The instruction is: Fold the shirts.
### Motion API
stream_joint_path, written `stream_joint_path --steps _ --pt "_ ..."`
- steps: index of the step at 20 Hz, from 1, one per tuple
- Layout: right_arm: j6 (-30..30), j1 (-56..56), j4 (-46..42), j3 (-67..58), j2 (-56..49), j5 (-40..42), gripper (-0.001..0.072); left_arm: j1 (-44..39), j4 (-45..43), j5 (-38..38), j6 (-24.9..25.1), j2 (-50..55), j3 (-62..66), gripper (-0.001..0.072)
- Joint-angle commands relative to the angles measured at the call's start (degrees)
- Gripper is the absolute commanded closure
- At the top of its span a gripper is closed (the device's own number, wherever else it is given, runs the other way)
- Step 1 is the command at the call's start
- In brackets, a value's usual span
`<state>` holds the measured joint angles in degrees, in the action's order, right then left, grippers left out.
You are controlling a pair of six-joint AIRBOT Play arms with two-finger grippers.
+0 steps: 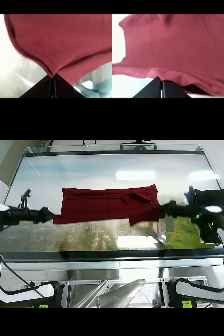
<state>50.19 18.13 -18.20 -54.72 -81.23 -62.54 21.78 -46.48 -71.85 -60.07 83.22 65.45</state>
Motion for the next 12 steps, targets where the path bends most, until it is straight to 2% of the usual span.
stream_joint_path --steps 1,5,9,12 --pt "-0.5 -4.5 3.5 -13.8 -7.9 6.6 0.0698 -2.7 0.0 2.4 0.0 5.1 11.1 0.0680" --pt "-0.5 -5.9 3.9 -26.8 -22.1 7.2 0.0697 -4.6 0.0 2.8 0.0 17.1 23.1 0.0679" --pt "-0.5 -6.0 3.4 -28.5 -30.5 7.2 0.0697 -6.6 -0.1 2.4 0.0 28.4 31.4 0.0679" --pt "-0.8 -6.0 0.8 -28.5 -32.9 7.1 0.0697 -7.3 -0.4 0.8 0.0 34.9 36.9 0.0679"
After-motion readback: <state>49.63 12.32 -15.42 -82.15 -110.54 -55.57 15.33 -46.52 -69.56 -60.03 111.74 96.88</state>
